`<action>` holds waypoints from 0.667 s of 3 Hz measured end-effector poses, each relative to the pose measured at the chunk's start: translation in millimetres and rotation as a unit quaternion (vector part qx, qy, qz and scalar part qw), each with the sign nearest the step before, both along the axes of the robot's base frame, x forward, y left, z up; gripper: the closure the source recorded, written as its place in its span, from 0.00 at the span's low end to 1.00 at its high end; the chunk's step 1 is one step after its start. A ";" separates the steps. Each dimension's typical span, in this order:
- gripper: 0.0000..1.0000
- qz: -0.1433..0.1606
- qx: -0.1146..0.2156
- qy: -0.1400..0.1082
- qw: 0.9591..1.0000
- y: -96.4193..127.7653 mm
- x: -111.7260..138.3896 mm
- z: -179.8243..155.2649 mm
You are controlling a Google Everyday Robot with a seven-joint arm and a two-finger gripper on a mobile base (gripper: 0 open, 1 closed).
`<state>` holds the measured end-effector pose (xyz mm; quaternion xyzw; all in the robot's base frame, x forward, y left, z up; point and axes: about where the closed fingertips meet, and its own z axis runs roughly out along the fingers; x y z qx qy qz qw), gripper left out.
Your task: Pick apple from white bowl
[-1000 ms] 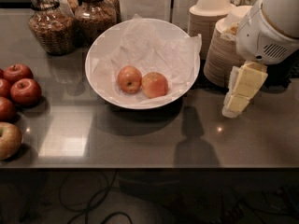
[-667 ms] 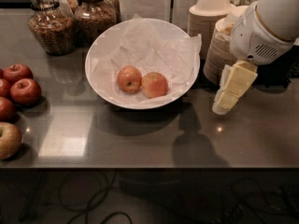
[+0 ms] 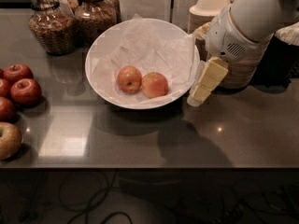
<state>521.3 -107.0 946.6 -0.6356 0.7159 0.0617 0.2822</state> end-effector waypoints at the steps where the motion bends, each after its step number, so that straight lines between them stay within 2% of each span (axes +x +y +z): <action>1: 0.00 0.028 0.008 -0.013 0.999 27.9 5.1 5.8; 2: 0.08 0.051 0.010 -0.020 0.998 51.9 7.1 4.2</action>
Offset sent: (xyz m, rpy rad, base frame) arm 0.0105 0.0774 0.0015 0.0275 -0.0524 0.1539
